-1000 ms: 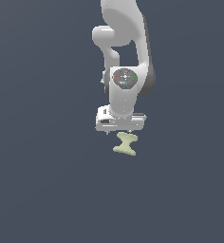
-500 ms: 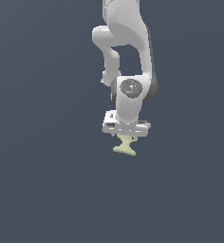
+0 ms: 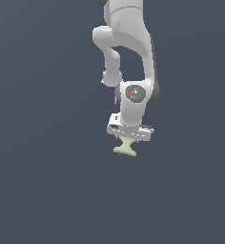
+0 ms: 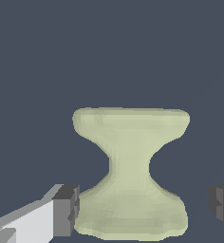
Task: Pick up the object and move it to a goal position.
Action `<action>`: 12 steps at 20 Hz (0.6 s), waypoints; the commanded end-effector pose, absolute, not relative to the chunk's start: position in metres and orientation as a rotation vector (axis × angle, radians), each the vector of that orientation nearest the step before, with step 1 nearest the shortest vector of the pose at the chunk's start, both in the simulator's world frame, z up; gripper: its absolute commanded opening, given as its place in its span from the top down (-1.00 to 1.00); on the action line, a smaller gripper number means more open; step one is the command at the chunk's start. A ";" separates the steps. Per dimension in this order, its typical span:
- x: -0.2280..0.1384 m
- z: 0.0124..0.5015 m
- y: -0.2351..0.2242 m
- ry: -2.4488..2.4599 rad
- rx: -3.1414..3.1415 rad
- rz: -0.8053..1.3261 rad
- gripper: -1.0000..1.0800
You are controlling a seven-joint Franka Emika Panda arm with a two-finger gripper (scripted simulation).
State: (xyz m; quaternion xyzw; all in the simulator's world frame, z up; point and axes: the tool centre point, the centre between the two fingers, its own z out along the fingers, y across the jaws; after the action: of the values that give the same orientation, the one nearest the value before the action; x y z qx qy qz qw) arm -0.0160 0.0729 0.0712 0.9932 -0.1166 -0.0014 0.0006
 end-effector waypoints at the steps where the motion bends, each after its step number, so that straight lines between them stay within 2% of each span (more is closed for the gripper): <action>1: -0.016 0.069 0.074 -0.386 3.118 -0.001 -0.92; 12: -0.017 0.048 0.074 -0.386 3.118 -0.001 -0.92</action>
State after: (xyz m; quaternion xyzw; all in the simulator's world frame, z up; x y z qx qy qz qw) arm -0.0163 0.0746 0.0545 0.9925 -0.1226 0.0001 0.0000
